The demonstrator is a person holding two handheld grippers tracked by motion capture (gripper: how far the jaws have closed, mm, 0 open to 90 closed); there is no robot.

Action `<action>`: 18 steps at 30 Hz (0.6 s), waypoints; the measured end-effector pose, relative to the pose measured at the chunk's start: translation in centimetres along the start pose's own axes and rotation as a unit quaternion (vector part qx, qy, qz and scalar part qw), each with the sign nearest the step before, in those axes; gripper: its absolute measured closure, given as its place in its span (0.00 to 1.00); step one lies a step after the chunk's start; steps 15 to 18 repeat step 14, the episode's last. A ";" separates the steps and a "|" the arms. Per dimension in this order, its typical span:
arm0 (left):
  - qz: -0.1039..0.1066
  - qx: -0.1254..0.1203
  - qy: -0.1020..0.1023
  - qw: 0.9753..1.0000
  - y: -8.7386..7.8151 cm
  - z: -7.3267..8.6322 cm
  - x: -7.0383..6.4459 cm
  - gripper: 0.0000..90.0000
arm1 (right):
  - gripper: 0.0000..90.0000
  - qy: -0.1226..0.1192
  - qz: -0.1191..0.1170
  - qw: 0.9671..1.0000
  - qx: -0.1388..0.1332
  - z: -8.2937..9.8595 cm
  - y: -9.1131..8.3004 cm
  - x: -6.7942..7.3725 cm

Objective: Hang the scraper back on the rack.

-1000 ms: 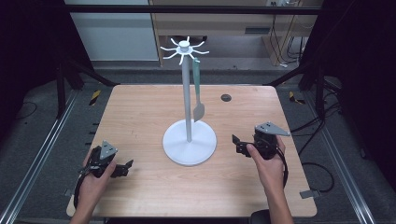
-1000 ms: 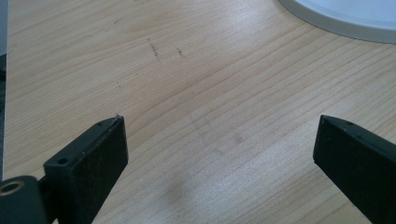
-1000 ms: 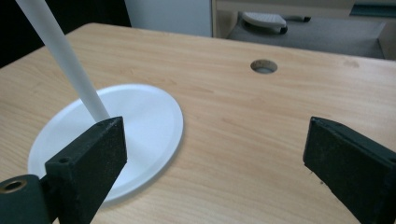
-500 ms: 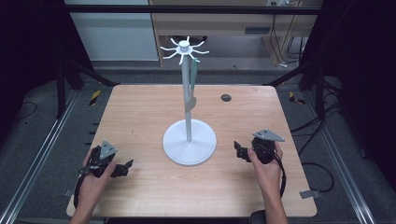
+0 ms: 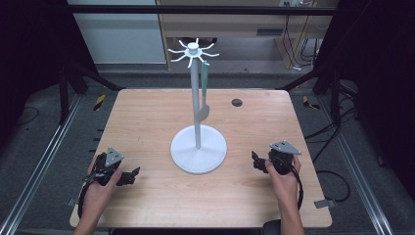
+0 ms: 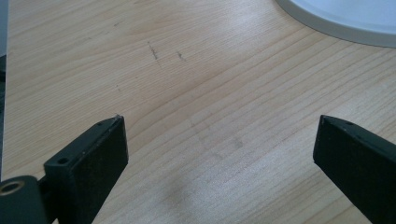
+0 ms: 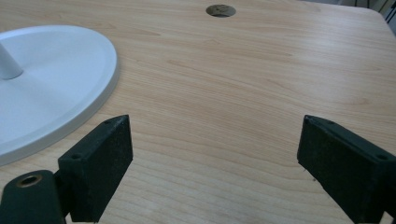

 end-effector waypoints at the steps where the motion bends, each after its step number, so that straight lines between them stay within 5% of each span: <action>1: 0.000 0.000 0.000 1.000 0.0 0.0 0.0 0.03 | 0.12 0.000 0.000 1.000 0.000 0.0 0.0 0.0; 18: -0.002 0.001 -0.001 1.000 0.1 -0.1 0.0 0.03 | 0.12 -0.007 0.011 1.000 0.011 0.7 0.5 -0.1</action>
Point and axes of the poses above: each handheld gripper's, and its own axes: y roughly forward along the jaws, z roughly out of its underside, x roughly to its left, the point moved 4 cm from there along y, roughly forward along the jaws, and after that the axes turned 7 degrees about x, right-handed, at the moved point
